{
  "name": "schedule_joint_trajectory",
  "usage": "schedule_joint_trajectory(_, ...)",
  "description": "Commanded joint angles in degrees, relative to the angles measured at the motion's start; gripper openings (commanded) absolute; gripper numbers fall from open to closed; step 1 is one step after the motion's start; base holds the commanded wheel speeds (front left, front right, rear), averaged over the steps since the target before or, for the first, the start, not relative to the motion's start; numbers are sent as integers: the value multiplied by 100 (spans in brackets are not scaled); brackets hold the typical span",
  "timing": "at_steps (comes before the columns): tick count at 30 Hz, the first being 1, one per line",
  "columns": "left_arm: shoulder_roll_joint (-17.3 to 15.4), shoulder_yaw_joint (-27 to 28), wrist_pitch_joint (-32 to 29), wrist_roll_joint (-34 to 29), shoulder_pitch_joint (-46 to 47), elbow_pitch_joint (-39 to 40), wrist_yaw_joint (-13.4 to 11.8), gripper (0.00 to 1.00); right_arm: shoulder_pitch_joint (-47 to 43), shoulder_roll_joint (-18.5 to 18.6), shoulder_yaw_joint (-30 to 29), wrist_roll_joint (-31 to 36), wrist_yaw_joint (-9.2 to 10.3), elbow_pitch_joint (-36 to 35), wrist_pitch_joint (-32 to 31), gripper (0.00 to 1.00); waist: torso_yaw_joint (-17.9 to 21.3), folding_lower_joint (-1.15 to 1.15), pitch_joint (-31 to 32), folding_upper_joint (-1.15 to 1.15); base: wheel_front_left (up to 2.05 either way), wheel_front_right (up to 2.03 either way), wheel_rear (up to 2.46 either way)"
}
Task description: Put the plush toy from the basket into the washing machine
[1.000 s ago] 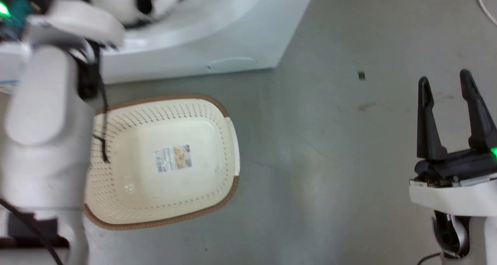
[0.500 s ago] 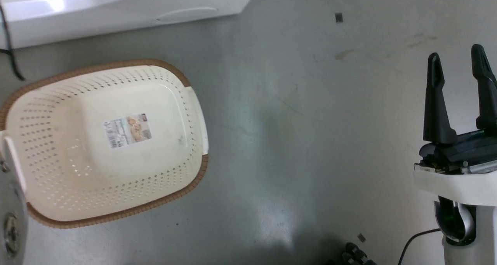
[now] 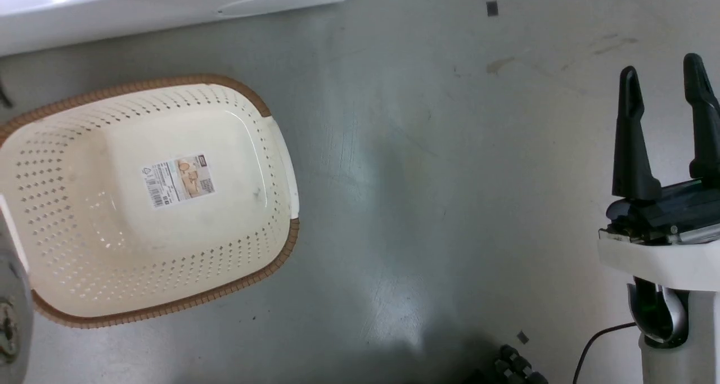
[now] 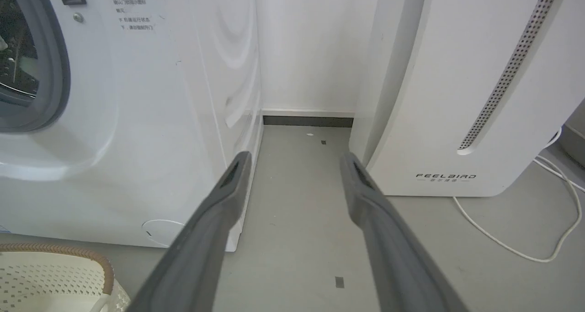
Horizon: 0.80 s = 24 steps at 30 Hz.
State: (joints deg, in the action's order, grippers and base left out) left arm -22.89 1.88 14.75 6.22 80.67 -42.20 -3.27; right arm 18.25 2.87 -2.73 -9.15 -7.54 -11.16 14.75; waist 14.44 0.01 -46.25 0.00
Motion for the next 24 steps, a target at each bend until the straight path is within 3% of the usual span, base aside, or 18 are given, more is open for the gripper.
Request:
schedule_joint_trajectory(1,34,31,25,2,-195,-21,31,100,99,0,17,7,5,20,25,100,-45,-1,127,0,0,0,0)
schedule_joint_trajectory(9,385,282,25,101,-1316,242,99,100,-45,0,45,189,5,104,25,100,-304,-1,821,0,0,0,0)
schedule_joint_trajectory(24,1339,432,25,-238,-4027,2004,156,100,-665,0,-43,529,5,334,25,100,-1009,-1,2358,0,0,0,0)
